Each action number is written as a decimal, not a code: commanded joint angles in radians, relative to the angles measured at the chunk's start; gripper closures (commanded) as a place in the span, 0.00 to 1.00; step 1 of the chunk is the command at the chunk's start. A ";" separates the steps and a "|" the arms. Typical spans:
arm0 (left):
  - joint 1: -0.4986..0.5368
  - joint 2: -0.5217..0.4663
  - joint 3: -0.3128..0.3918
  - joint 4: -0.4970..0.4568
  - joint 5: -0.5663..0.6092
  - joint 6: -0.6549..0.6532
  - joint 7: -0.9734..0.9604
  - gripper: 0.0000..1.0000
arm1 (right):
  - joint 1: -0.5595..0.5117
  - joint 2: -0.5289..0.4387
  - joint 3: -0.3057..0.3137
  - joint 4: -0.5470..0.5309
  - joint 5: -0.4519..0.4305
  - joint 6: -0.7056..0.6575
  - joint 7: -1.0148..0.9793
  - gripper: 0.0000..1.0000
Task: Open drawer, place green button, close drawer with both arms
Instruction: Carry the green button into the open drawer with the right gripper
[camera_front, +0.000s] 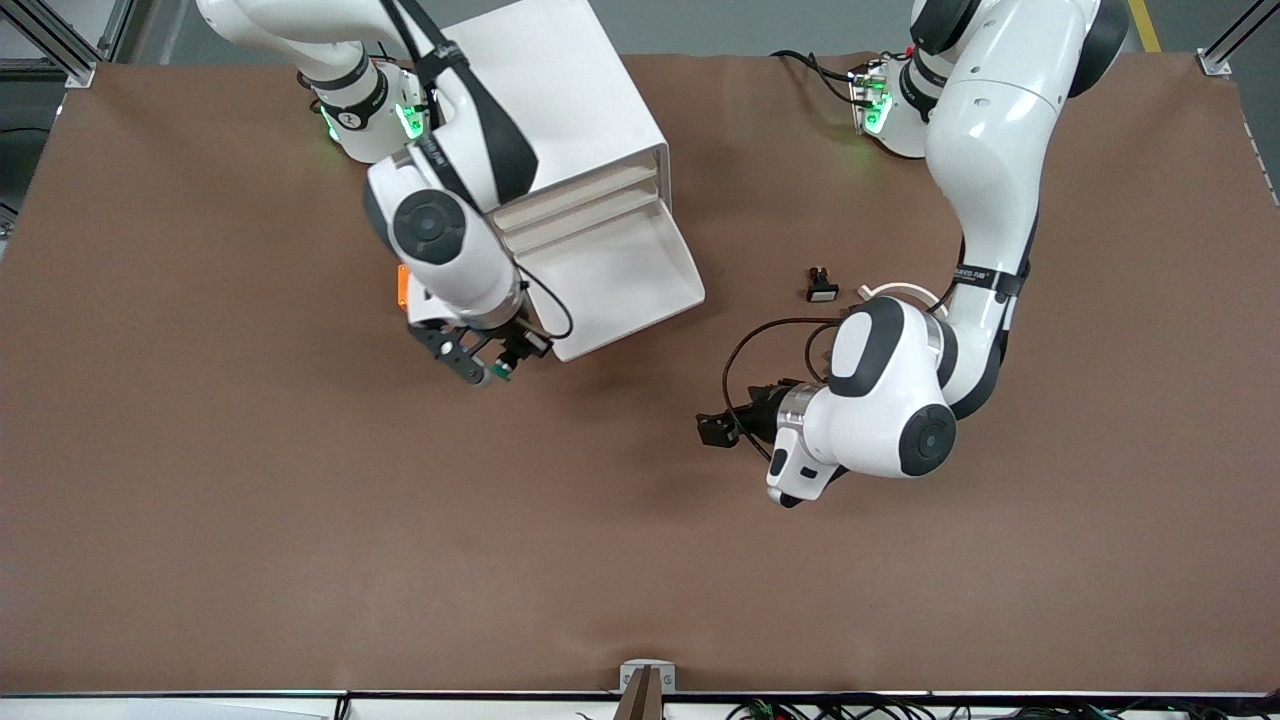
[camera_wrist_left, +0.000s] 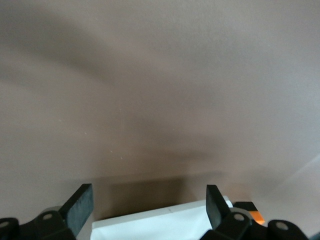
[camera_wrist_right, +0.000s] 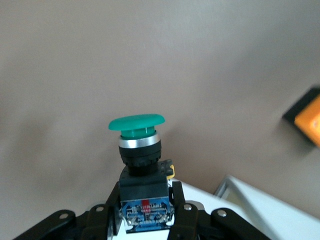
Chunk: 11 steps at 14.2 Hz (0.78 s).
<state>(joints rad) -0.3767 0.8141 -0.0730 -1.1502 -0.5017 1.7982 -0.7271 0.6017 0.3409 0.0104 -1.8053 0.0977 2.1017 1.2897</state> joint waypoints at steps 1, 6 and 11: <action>-0.027 -0.027 0.001 -0.029 0.061 0.020 0.006 0.01 | 0.096 -0.016 -0.014 -0.068 0.017 0.032 0.153 1.00; -0.050 -0.027 0.002 -0.029 0.107 0.042 -0.006 0.01 | 0.225 -0.008 -0.015 -0.091 0.016 0.052 0.374 1.00; -0.062 -0.027 0.004 -0.031 0.153 0.061 -0.023 0.01 | 0.316 0.049 -0.017 -0.062 -0.003 0.144 0.517 1.00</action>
<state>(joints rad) -0.4317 0.8129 -0.0743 -1.1532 -0.3817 1.8436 -0.7299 0.8993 0.3654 0.0076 -1.8815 0.0969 2.2196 1.7622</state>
